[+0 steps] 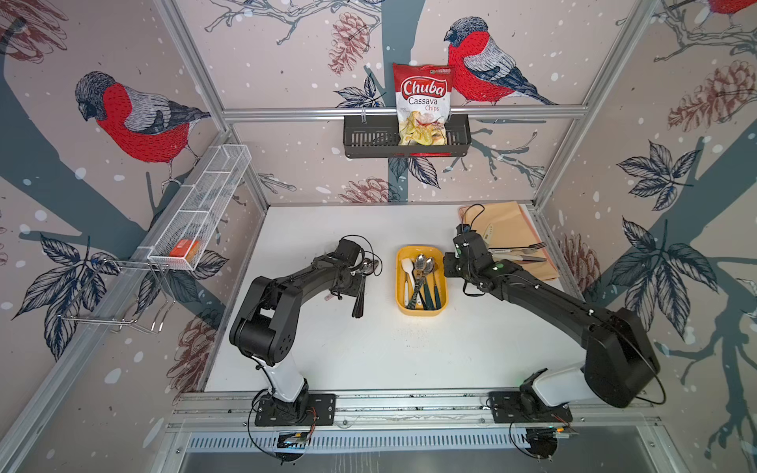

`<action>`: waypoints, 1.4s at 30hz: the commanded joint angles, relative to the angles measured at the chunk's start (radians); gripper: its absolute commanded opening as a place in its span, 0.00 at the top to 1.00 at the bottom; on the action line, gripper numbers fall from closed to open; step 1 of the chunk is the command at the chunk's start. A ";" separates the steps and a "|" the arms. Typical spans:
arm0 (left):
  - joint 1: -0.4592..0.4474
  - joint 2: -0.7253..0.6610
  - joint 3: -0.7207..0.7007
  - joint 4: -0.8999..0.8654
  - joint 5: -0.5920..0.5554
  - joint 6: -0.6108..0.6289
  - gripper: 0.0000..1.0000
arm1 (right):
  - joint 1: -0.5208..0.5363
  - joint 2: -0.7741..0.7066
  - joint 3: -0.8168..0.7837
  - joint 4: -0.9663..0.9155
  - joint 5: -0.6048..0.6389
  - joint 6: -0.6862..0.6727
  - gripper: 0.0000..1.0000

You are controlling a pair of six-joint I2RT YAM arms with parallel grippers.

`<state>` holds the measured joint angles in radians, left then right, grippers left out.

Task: Put the spoon into the storage box
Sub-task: Pick up the spoon from the center of the board.

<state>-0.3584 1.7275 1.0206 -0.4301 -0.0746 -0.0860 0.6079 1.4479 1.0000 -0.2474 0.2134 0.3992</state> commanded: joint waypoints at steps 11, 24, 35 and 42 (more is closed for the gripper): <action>0.018 0.010 -0.017 0.041 -0.021 0.045 0.49 | 0.018 0.012 0.005 0.006 0.028 0.024 0.55; 0.015 0.047 -0.017 0.039 0.053 0.048 0.74 | 0.023 0.012 -0.003 0.006 0.037 0.034 0.55; 0.004 0.069 -0.017 0.031 0.090 0.048 0.87 | 0.025 0.015 -0.004 0.005 0.037 0.035 0.55; 0.001 0.055 -0.015 0.021 0.117 0.042 0.94 | 0.024 0.015 -0.006 0.006 0.037 0.035 0.55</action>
<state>-0.3523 1.7767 1.0122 -0.3435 -0.0105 -0.0448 0.6296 1.4597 0.9947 -0.2451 0.2344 0.4252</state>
